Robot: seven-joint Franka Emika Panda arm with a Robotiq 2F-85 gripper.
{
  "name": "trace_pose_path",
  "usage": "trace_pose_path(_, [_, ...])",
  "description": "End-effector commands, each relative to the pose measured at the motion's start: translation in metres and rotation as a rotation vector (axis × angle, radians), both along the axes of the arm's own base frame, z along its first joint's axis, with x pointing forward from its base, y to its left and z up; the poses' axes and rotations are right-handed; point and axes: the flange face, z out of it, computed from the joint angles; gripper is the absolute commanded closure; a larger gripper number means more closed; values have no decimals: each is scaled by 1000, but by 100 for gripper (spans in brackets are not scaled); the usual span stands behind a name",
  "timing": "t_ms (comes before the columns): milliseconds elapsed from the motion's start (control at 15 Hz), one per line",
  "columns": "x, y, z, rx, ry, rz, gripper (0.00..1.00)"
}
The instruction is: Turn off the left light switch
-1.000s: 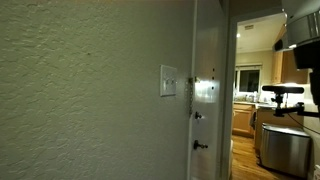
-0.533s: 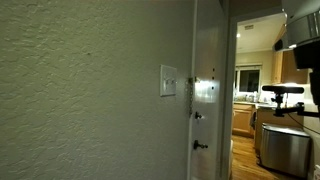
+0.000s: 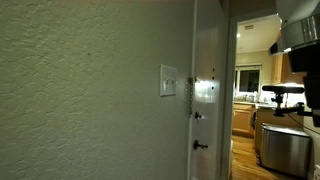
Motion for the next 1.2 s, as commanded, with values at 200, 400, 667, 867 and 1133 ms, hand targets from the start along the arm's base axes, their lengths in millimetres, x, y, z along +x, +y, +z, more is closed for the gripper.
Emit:
trace_pose_path(200, [48, 1, -18, 6, -60, 29, 0])
trace_pose_path(400, [74, 0, -26, 9, -95, 46, 0])
trace_pose_path(667, [110, 1, -27, 10, -148, 69, 0])
trace_pose_path(867, [111, 2, -29, 18, -145, 52, 0])
trace_pose_path(1133, [126, 2, -29, 21, -145, 57, 0])
